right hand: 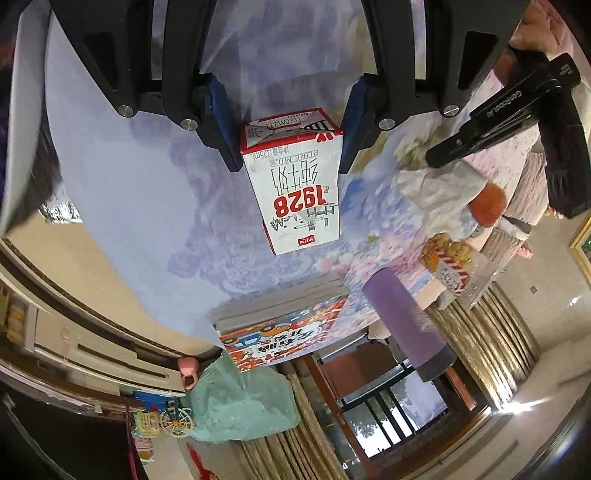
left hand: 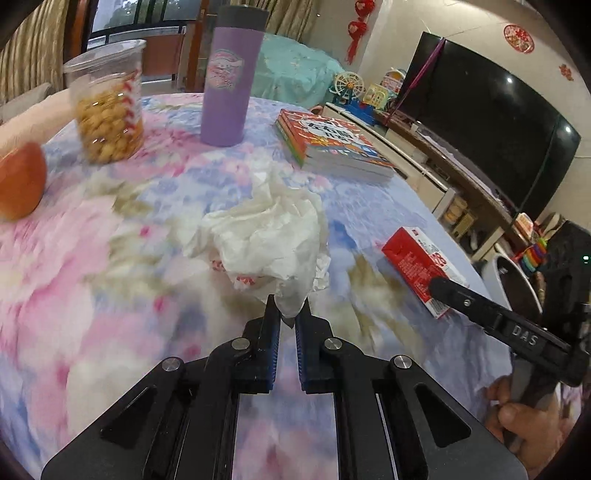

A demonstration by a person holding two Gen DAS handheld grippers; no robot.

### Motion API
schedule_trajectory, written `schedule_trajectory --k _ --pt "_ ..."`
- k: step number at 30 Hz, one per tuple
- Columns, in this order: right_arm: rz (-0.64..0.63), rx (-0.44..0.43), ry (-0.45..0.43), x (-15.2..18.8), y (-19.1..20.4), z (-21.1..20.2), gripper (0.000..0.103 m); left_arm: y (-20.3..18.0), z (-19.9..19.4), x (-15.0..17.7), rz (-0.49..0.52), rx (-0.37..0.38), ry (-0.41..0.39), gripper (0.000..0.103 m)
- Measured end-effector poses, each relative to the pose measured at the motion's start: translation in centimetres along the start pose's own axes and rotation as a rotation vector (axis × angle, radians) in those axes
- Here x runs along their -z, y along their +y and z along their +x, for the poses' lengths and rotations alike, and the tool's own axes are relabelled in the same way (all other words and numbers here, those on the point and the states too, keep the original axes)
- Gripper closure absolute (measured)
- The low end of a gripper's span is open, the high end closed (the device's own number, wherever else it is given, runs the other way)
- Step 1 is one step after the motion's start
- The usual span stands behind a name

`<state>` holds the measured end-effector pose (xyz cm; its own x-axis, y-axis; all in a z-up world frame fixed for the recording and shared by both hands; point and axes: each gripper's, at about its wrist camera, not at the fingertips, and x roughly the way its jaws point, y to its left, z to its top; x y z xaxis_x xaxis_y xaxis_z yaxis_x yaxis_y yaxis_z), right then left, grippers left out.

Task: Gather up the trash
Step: 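Grasp the crumpled white tissue with the left tool while the right tool grasps the white milk carton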

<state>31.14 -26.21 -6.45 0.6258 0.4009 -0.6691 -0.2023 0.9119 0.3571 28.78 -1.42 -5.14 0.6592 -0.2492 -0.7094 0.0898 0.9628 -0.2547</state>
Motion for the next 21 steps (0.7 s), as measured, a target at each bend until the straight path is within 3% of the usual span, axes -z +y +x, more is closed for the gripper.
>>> schedule_trajectory --k 10,18,21 --pt "-0.014 -0.038 0.028 4.8 1.1 -3.6 0.049 -0.1 -4.0 4.4 -0.022 0.064 0.058 0.096" --pt "-0.059 0.006 0.013 4.5 1.8 -3.9 0.038 0.4 -3.6 5.2 -0.026 0.034 0.067 0.095" --pt "-0.094 0.014 0.021 4.3 2.4 -3.4 0.038 0.6 -3.3 5.1 -0.044 0.029 0.063 0.083"
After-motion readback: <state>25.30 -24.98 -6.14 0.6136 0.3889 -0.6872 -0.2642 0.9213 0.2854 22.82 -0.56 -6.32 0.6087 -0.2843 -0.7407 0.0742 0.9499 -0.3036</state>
